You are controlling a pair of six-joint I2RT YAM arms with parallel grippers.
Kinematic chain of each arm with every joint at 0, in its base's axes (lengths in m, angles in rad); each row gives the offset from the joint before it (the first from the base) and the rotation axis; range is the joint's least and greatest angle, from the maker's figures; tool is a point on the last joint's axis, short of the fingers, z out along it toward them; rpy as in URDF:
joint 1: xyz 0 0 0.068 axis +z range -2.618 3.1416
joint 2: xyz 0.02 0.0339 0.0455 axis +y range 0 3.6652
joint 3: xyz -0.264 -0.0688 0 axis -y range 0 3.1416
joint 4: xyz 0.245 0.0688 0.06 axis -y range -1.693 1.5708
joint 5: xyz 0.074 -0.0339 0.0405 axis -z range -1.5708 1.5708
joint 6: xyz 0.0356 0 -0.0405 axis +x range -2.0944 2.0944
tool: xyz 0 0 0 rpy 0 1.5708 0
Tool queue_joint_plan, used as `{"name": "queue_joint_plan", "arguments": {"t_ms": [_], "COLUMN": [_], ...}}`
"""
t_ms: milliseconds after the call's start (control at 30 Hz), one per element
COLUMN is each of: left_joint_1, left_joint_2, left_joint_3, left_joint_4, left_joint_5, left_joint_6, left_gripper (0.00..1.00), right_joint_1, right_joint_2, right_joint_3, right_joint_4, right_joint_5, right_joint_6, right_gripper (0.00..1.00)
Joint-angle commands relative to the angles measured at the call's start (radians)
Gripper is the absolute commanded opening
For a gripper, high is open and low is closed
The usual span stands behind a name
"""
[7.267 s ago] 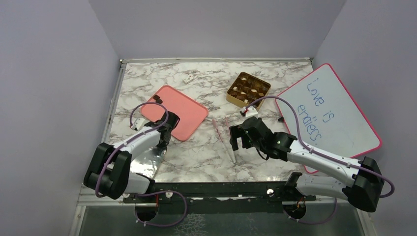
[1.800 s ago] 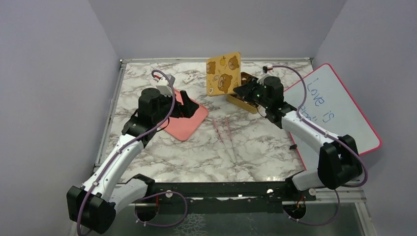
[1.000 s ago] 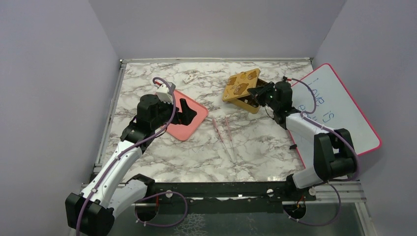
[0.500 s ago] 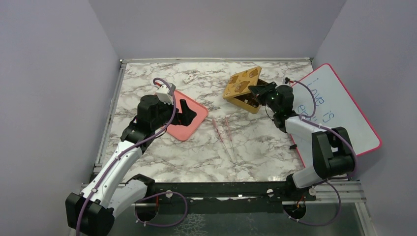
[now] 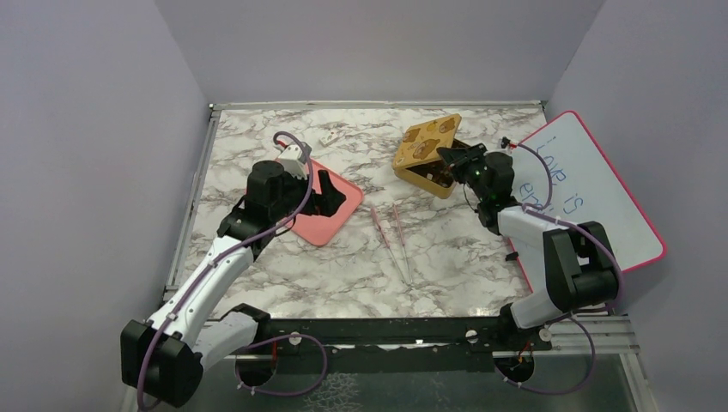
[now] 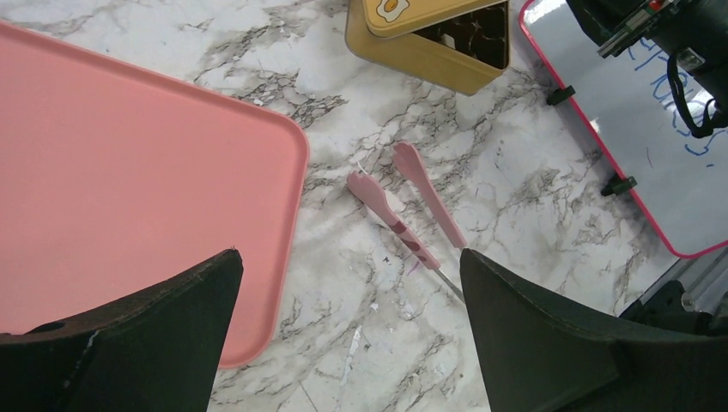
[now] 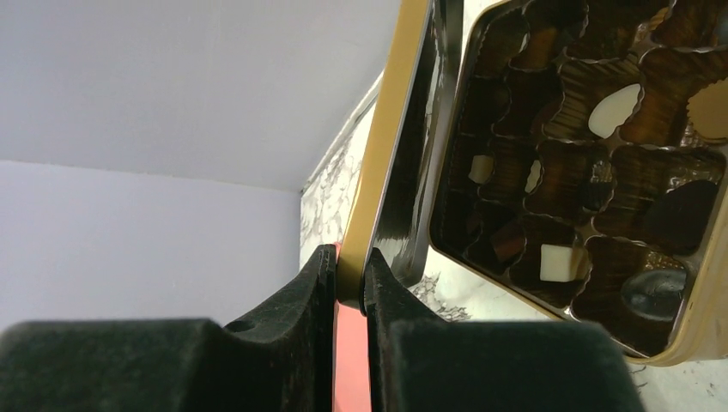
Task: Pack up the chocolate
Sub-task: Close the box lid on the packing box.
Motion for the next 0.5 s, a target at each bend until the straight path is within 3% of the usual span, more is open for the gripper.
{"name": "queue_joint_plan", "arguments": {"t_ms": [0,200,467], "left_joint_1": [0.004,0.004,0.004], "left_joint_2": [0.094,0.224,0.422], "left_joint_3": [0.074,0.117,0.246], "left_joint_4": [0.044,0.142,0.290], "left_joint_5": [0.034,0.076,0.024], "left_joint_6": [-0.061,-0.160,-0.257], "left_gripper": [0.95,0.89,0.83], "right_joint_1": [-0.007,-0.007,-0.014], "right_joint_2": [0.015,0.005,-0.015], "right_joint_3": [-0.001,-0.017,-0.036], "right_joint_4": [0.077,0.084,0.062], "right_joint_5": [0.054,0.067,0.103], "right_joint_6": [0.001,-0.021,-0.033], "right_gripper": [0.01,0.01,0.01]}}
